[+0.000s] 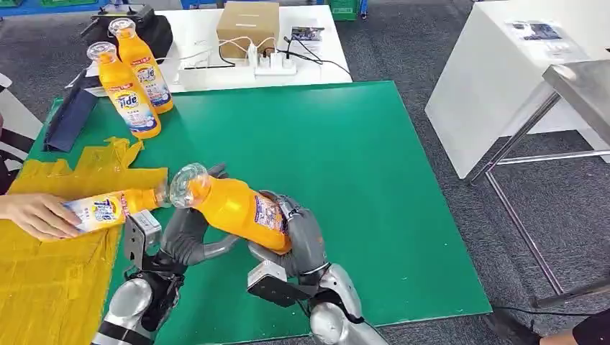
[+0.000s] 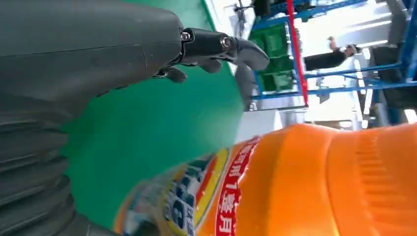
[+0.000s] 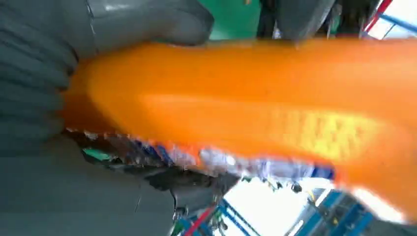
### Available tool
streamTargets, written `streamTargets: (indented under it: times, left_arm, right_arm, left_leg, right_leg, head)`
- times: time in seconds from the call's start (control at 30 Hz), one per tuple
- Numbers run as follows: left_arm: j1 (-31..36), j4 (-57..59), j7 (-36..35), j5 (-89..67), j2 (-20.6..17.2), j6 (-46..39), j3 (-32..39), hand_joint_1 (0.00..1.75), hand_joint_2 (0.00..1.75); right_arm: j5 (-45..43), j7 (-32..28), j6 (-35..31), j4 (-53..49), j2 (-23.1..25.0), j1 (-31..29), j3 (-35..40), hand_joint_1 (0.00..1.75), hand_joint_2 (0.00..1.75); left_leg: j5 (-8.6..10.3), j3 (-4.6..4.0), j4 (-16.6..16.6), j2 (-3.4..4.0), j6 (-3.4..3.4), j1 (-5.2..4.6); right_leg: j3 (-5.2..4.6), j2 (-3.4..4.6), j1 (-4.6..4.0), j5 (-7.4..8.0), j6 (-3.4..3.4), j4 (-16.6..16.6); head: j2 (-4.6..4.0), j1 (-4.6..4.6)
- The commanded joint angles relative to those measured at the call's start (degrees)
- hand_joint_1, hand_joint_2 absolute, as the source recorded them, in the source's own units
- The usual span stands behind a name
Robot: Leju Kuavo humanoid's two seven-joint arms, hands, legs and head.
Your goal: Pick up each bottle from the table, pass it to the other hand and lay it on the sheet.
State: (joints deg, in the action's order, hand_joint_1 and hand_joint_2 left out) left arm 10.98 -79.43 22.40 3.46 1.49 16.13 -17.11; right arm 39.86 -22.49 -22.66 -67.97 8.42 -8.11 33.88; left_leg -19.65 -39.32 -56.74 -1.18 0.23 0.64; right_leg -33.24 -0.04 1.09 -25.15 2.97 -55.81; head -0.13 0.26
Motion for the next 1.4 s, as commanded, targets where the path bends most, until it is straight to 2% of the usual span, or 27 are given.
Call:
streamTargets:
  times: [0.03,0.13,0.17,0.27,0.3,0.5,0.53,0.57,0.73,0.8,0.87,0.9,0.93,0.97,1.13,1.3,1.37,1.4]
  left_arm:
    - [2.67,-2.54,0.77,5.65,-0.58,2.34,-4.83,0.0,1.75]
    - [1.85,-4.36,1.19,6.66,-0.65,2.58,-5.15,0.0,1.75]
    - [1.64,-4.78,1.33,7.01,-0.69,2.76,-5.32,0.0,1.75]
    - [1.09,-5.99,1.36,7.18,-1.12,3.04,-6.38,0.0,1.75]
    - [0.96,-6.0,1.36,7.18,-1.02,3.06,-6.52,0.0,1.75]
    - [0.31,-6.68,2.49,5.75,-0.79,2.55,-8.47,0.0,1.75]
    - [0.11,-6.78,2.95,4.55,-0.34,0.91,-8.57,1.13,1.75]
    - [0.16,-6.79,3.08,3.92,-0.24,0.43,-8.94,1.75,1.75]
    - [0.39,-6.4,3.38,1.65,0.0,-2.0,-9.34,1.75,1.75]
    - [0.29,-6.17,3.8,0.37,0.13,-3.99,-9.42,1.75,1.75]
    - [-0.04,-6.77,4.7,-0.86,0.01,-6.45,-9.22,1.75,1.75]
    - [-0.03,-6.84,4.69,-0.84,-0.17,-6.42,-9.13,1.75,1.75]
    - [-0.15,-7.48,4.66,-1.83,-0.42,-7.9,-8.78,1.75,1.75]
    - [-0.19,-7.7,4.61,-2.71,-0.67,-9.04,-8.53,1.75,1.75]
    - [0.09,-8.6,4.33,-7.53,-2.61,-14.2,-6.05,1.75,1.75]
    - [0.11,-8.62,4.36,-7.58,-2.58,-14.21,-6.05,1.75,1.75]
    - [0.11,-8.62,4.36,-7.58,-2.58,-14.21,-6.05,1.75,1.75]
    - [0.11,-8.62,4.36,-7.58,-2.58,-14.21,-6.05,1.75,1.75]
  right_arm:
    - [-2.8,-2.19,2.71,16.95,3.29,-6.63,12.25,1.75,1.75]
    - [-3.72,-2.05,2.64,17.82,3.45,-7.17,12.69,1.75,1.75]
    - [-3.96,-2.0,2.54,17.86,3.38,-7.28,12.81,1.75,1.75]
    - [-4.58,-1.67,2.44,17.59,3.1,-7.45,13.06,1.75,1.75]
    - [-4.58,-1.66,2.46,17.59,3.04,-7.49,13.05,1.75,1.75]
    - [-5.59,-0.96,2.08,17.06,2.65,-7.31,12.73,1.75,1.75]
    - [-5.72,-0.73,1.79,16.91,2.58,-7.21,12.64,1.75,1.75]
    - [-5.76,-0.69,1.71,16.87,2.52,-7.16,12.62,1.75,1.75]
    - [-6.37,-0.53,1.61,16.22,2.49,-6.79,12.2,1.75,1.75]
    - [-8.17,-0.84,2.61,14.43,2.29,-6.24,11.52,1.75,1.75]
    - [-9.41,-1.23,2.46,10.57,1.62,-5.22,10.88,1.75,1.75]
    - [-9.36,-1.19,2.55,10.33,1.56,-5.39,10.89,1.75,1.75]
    - [-9.98,-1.11,1.88,7.75,1.04,-4.26,10.16,1.33,1.75]
    - [-10.18,-1.17,1.12,6.59,0.85,-3.7,9.61,0.0,1.75]
    - [-10.96,-0.99,0.21,-0.87,-1.27,-0.48,7.08,0.0,1.75]
    - [-10.96,-0.99,0.22,-0.95,-1.26,-0.37,7.07,0.0,1.75]
    - [-10.96,-0.99,0.22,-0.95,-1.26,-0.37,7.07,0.0,1.75]
    - [-10.96,-0.99,0.22,-0.95,-1.26,-0.37,7.07,0.0,1.75]
  left_leg:
    - [-0.15,0.3,-0.05,0.15,0.0,0.04]
    - [-0.21,0.4,-0.08,0.06,0.0,0.05]
    - [-0.09,0.19,-0.03,0.05,0.0,0.03]
    - [-0.18,0.32,-0.03,0.03,0.0,0.03]
    - [-0.14,0.22,-0.05,-0.03,-0.01,0.06]
    - [-0.21,0.32,-0.05,-0.07,0.01,0.05]
    - [-0.15,0.25,-0.01,-0.06,0.0,0.02]
    - [-0.23,0.36,-0.06,-0.06,0.0,0.02]
    - [-0.1,0.11,0.03,-0.06,-0.03,0.01]
    - [-0.26,0.36,-0.08,-0.09,-0.02,0.05]
    - [-0.13,0.14,0.0,-0.07,-0.03,0.01]
    - [-0.23,0.27,-0.07,-0.09,-0.03,0.03]
    - [-0.16,0.15,-0.03,-0.07,-0.03,0.01]
    - [-0.25,0.28,-0.08,-0.06,-0.02,0.03]
    - [-0.22,0.26,-0.04,-0.08,-0.04,0.01]
    - [-0.28,0.33,-0.07,0.02,-0.04,0.02]
    - [-0.13,0.09,0.02,0.01,-0.05,-0.03]
    - [-0.28,0.31,-0.09,0.07,-0.05,0.01]
  right_leg:
    - [0.3,0.06,-0.07,-0.1,-0.13,0.02]
    - [0.33,-0.06,-0.08,-0.19,-0.16,0.0]
    - [-0.09,-0.02,-0.04,-0.08,-0.1,0.02]
    - [0.05,-0.07,-0.06,-0.15,-0.15,0.04]
    - [-0.29,-0.12,-0.08,-0.14,-0.12,0.02]
    - [-0.19,-0.17,-0.07,-0.21,-0.15,0.06]
    - [-0.29,-0.15,-0.03,-0.17,-0.13,0.05]
    - [-0.16,-0.17,-0.04,-0.25,-0.17,0.02]
    - [-0.48,-0.13,-0.01,-0.1,-0.1,0.06]
    - [-0.14,-0.21,-0.07,-0.26,-0.18,0.03]
    - [-0.42,-0.15,-0.02,-0.14,-0.11,0.05]
    - [-0.25,-0.2,-0.05,-0.23,-0.15,0.03]
    - [-0.41,-0.16,-0.02,-0.16,-0.11,0.03]
    - [-0.25,-0.16,-0.05,-0.23,-0.14,0.01]
    - [-0.27,-0.17,-0.03,-0.22,-0.14,0.02]
    - [-0.1,-0.09,-0.05,-0.23,-0.17,0.01]
    - [-0.41,-0.05,0.01,-0.11,-0.11,0.02]
    - [-0.17,-0.03,-0.05,-0.22,-0.18,-0.02]
  head:
    - [0.0,-0.04]
    - [0.0,0.0]
    - [0.0,0.02]
    - [0.0,-0.02]
    - [0.0,0.0]
    - [0.0,0.0]
    - [0.0,-0.02]
    - [0.0,0.0]
    - [0.0,-0.02]
    - [0.0,-0.02]
    - [0.0,0.0]
    - [0.0,0.0]
    - [0.0,0.0]
    - [0.0,0.0]
    - [0.0,0.0]
    - [0.0,0.0]
    - [0.0,0.0]
    - [0.0,0.0]
